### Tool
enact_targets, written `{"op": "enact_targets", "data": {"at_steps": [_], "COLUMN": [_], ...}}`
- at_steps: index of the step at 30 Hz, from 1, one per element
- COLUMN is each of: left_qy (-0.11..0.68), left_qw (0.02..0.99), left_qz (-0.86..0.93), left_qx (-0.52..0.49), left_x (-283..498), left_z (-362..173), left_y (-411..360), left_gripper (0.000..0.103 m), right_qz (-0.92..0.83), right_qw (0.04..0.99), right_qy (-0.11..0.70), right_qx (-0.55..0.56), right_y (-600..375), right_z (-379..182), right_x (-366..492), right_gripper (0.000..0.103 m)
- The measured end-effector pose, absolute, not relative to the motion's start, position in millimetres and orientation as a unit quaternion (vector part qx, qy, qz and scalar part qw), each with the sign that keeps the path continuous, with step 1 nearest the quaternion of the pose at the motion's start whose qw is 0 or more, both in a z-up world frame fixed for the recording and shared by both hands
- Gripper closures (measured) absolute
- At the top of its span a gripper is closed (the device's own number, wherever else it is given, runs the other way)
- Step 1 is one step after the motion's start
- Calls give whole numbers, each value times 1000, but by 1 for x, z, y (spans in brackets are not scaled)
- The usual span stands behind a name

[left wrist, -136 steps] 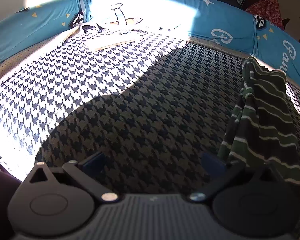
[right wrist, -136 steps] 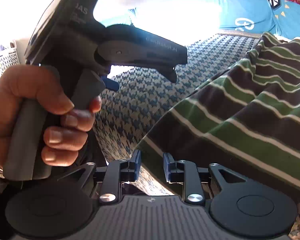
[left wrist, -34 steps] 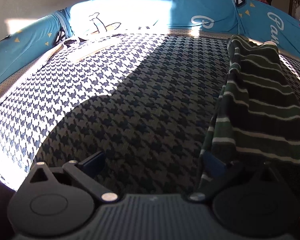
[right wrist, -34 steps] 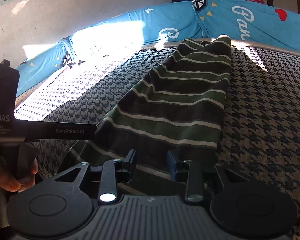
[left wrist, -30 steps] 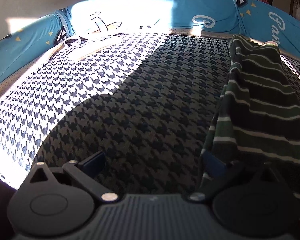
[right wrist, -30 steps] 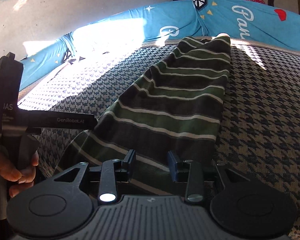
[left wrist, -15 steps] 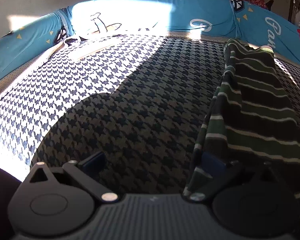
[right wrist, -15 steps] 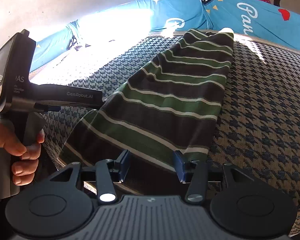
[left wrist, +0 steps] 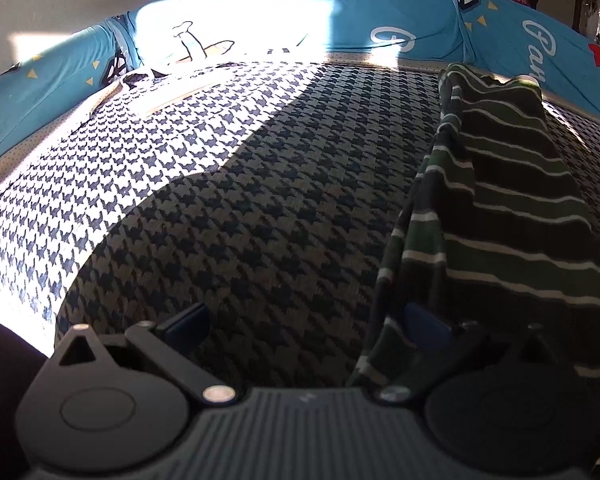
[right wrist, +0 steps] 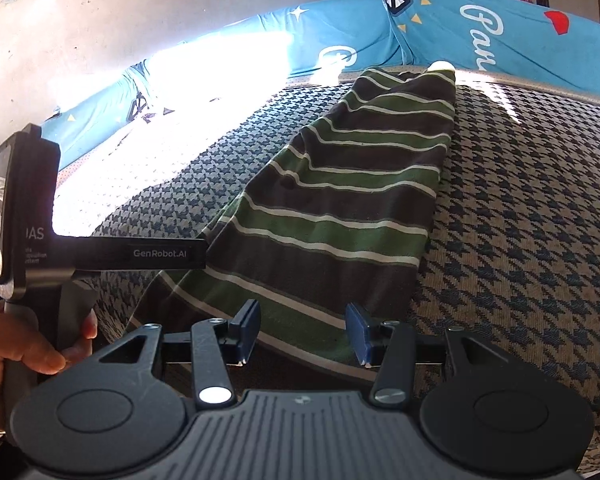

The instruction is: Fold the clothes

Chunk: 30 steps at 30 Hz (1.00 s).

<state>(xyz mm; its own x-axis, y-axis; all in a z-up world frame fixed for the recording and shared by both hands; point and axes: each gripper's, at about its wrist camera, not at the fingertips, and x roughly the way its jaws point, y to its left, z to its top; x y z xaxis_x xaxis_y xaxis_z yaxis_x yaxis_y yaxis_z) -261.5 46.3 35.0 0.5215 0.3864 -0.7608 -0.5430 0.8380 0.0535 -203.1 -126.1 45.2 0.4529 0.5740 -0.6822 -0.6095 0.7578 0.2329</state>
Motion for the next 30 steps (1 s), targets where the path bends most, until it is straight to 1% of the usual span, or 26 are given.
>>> {"op": "enact_targets", "data": {"at_steps": [6, 8, 13, 19, 24, 30], "left_qy": [411, 411, 409, 405, 397, 387], "left_qw": [865, 865, 866, 868, 872, 879], "left_qz": [269, 269, 267, 267, 271, 268], "left_qx": [-106, -106, -107, -105, -88, -82], "left_x": [-262, -262, -263, -265, -265, -261], "left_z": [34, 34, 32, 35, 38, 42], "left_y": [48, 48, 49, 46, 41, 37], "left_gripper": [0, 0, 0, 0, 0, 0], "right_qz": [334, 338, 361, 417, 449, 441], "right_qw": [843, 841, 825, 791, 780, 794], "right_qy": [420, 422, 428, 432, 417, 406], "right_qx": [-19, -28, -75, -121, -126, -105], "right_y": [-125, -123, -116, -111, -112, -114], "right_z": [38, 39, 41, 48, 60, 69], "right_x": [-198, -199, -201, -190, -170, -131], "right_gripper": [55, 50, 42, 41, 41, 41]}}
